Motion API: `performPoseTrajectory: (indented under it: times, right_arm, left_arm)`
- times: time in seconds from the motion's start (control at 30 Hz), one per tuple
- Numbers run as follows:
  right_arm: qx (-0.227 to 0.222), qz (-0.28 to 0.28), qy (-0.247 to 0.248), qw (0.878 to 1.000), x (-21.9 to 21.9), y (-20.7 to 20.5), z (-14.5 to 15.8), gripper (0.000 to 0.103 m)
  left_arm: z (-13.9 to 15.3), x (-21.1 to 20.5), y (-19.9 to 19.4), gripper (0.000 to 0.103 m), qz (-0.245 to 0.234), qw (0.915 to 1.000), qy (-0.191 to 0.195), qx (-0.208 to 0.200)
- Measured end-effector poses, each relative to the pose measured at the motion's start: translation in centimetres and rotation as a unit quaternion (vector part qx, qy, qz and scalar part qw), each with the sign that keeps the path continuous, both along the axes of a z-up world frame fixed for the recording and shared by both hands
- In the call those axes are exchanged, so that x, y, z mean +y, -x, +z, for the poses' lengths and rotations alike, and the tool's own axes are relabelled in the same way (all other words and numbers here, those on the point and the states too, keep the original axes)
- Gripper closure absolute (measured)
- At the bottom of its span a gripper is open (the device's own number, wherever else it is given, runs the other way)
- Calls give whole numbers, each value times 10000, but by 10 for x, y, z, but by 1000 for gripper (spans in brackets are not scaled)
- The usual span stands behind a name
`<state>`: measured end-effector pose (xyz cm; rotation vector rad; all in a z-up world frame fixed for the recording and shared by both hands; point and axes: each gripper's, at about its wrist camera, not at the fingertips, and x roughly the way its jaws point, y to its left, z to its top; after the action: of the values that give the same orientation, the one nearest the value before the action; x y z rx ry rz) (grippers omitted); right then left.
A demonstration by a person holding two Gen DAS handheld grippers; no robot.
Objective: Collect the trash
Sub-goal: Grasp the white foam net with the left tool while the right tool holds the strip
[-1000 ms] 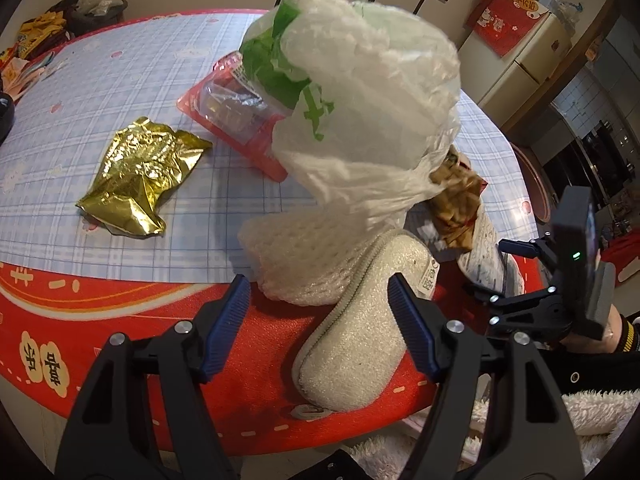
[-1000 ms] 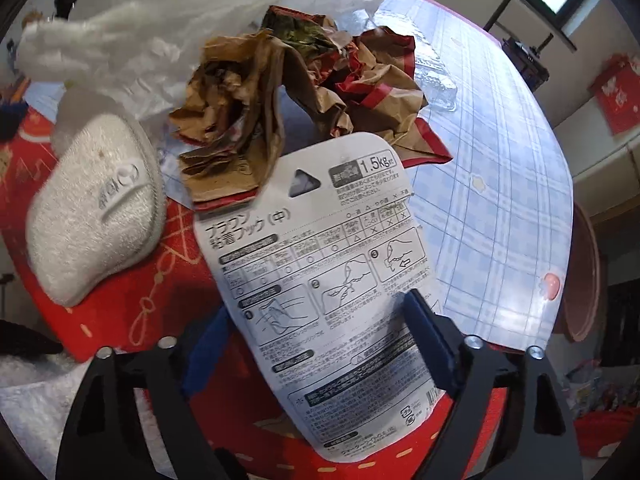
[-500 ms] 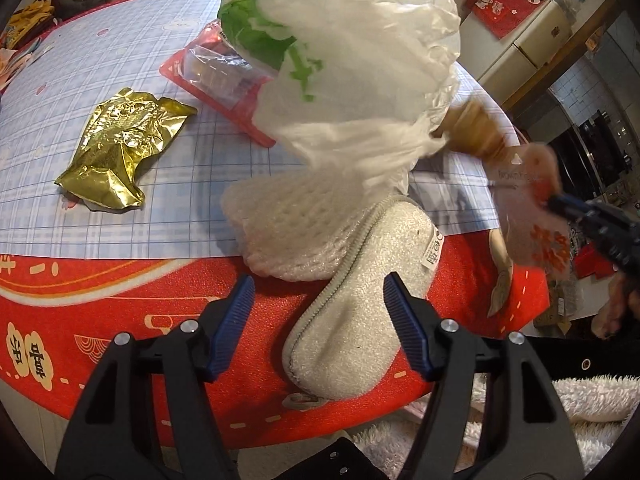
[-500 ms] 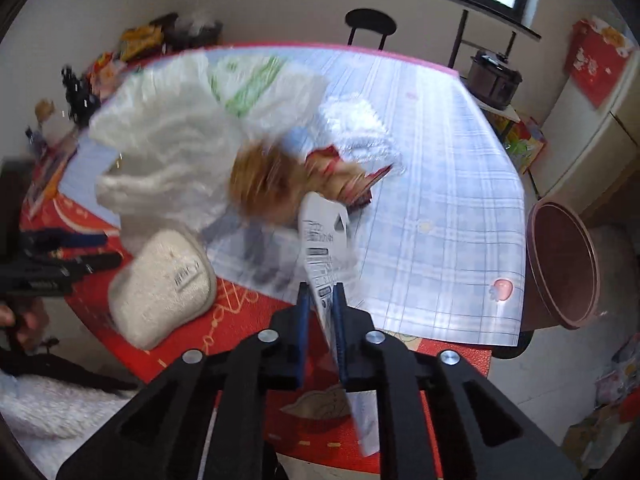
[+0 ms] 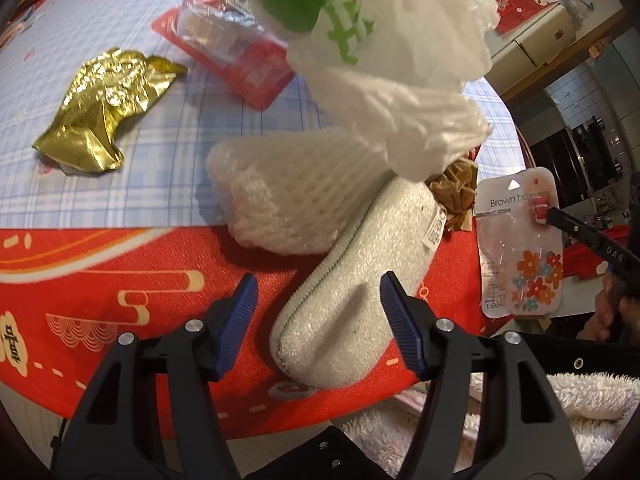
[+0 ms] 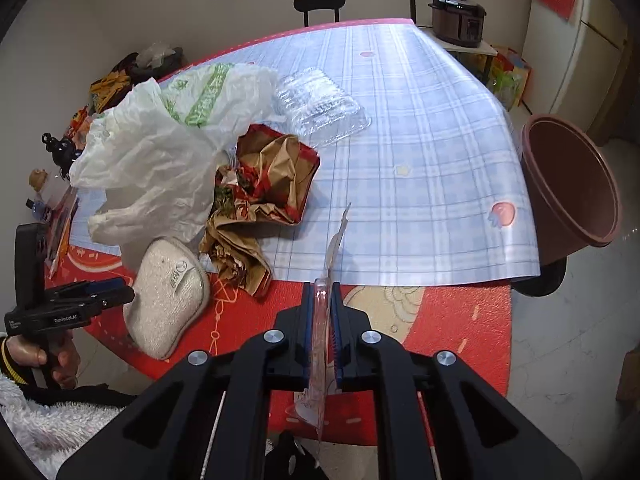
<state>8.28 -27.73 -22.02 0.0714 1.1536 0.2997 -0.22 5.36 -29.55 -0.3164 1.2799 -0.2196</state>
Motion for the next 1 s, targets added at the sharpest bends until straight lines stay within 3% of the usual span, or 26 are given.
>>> performPoseTrajectory:
  times: [0.5, 0.73, 1.0]
  right_arm:
    - [646, 233, -7, 9976, 19, 8, -33, 89]
    - [676, 378, -81, 9970, 28, 11, -34, 91]
    - [659, 370, -82, 9971, 31, 12, -35, 92]
  left_arm:
    - [-13, 1, -10, 38, -185, 9994, 222, 203]
    - [-9, -9, -36, 38, -758, 9969, 95, 212]
    - [-11, -22, -55, 36, -897, 9952, 273, 287]
